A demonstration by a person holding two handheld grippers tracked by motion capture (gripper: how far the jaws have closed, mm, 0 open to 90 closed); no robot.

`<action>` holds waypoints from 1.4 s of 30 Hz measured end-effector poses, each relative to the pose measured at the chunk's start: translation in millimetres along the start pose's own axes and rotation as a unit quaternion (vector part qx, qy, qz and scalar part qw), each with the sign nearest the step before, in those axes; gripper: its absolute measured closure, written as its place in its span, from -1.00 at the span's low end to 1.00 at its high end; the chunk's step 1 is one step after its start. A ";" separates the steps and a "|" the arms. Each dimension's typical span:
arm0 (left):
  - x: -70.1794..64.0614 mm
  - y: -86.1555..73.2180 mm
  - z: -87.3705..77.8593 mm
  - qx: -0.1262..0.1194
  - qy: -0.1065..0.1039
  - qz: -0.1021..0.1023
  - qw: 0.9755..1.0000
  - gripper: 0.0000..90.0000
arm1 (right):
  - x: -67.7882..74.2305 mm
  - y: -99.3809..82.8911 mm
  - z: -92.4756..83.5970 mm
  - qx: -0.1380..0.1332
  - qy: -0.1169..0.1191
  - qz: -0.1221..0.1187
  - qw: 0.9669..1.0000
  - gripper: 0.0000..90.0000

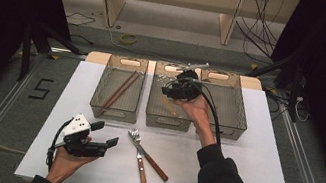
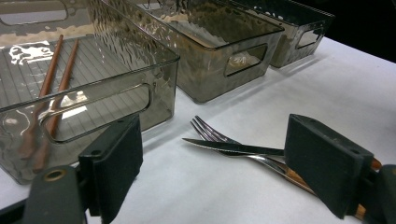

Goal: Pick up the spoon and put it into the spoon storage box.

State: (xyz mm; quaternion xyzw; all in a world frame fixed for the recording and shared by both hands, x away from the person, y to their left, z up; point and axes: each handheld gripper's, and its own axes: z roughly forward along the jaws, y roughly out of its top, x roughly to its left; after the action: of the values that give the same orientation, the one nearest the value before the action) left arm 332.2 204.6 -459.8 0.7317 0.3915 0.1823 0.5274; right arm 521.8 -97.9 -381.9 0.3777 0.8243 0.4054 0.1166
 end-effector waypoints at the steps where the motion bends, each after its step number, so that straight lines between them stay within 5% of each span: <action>1: 0.2 0.0 0.0 0.000 0.000 0.000 1.000 -0.58 | 3.5 -1.3 -3.6 0.004 0.004 -0.005 1.000 0.02; 14: 0.5 -0.2 -0.2 0.002 0.002 0.001 1.000 -0.59 | 37.8 -28.9 -41.6 0.012 0.041 -0.031 0.999 -0.20; 32: 1.0 -0.1 -0.7 0.000 0.004 0.003 1.000 -0.59 | 59.6 -70.0 -49.6 0.027 0.061 -0.029 0.997 -0.25; 42: 1.0 0.5 -1.2 0.000 0.005 0.004 1.000 -0.60 | 72.3 -83.3 -50.0 0.067 0.076 -0.037 0.994 -0.25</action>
State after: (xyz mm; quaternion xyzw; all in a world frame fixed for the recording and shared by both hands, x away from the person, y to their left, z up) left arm 332.2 206.0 -459.0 0.7327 0.3909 0.1880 0.5244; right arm 403.2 -107.2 -404.5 0.3220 0.8696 0.3717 0.0432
